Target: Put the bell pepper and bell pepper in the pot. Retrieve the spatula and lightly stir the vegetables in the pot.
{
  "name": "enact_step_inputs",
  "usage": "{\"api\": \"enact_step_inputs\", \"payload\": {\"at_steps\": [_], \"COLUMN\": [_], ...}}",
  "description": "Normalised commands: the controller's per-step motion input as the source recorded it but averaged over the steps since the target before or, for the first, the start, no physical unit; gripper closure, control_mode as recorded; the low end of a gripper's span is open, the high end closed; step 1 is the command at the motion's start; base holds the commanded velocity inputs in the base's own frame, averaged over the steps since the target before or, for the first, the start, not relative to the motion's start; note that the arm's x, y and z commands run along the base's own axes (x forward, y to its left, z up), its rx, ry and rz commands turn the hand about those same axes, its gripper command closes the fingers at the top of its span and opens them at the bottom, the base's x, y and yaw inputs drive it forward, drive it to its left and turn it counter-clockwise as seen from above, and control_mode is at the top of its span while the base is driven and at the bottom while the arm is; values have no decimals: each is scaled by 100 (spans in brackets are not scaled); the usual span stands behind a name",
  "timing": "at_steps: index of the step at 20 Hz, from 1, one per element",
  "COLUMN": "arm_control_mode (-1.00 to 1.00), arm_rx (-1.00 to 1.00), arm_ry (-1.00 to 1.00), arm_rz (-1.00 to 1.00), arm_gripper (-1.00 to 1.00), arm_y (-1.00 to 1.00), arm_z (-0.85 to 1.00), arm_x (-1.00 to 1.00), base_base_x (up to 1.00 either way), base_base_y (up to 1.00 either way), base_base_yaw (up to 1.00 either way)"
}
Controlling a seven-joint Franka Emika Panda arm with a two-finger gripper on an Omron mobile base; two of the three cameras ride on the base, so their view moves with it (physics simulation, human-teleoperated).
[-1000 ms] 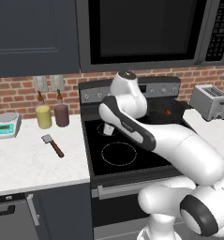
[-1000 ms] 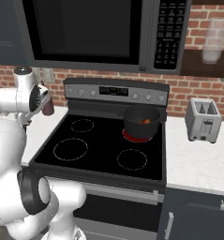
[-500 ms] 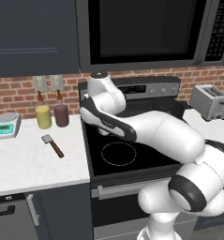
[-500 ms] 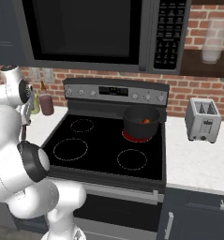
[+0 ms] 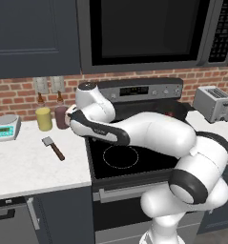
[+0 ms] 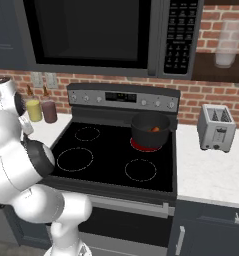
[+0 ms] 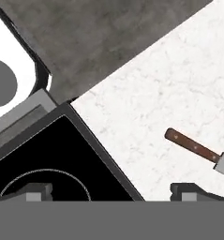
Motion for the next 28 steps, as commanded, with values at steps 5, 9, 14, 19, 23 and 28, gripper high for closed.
{"api": "enact_step_inputs", "payload": {"at_steps": [5, 9, 14, 19, 23, 28], "arm_control_mode": [-100, -100, -100, -100, -100, -100], "arm_rx": [-17, -20, -21, -14, -9, -9], "arm_ry": [-15, -26, -27, -5, 0, 0], "arm_rz": [51, 37, 25, 15, 14, 15], "arm_gripper": [-100, -100, -100, -100, -100, -100], "arm_y": [52, 44, 35, 23, 31, 35], "arm_z": [-35, -31, -30, -19, -17, -18], "arm_x": [0, 0, 1, 24, 32, 15], "base_base_x": [0, 0, 0, 0, 0, 0], "base_base_y": [0, 0, 0, 0, 0, 0], "base_base_yaw": [0, 0, 0, 0, 0, 0]}}
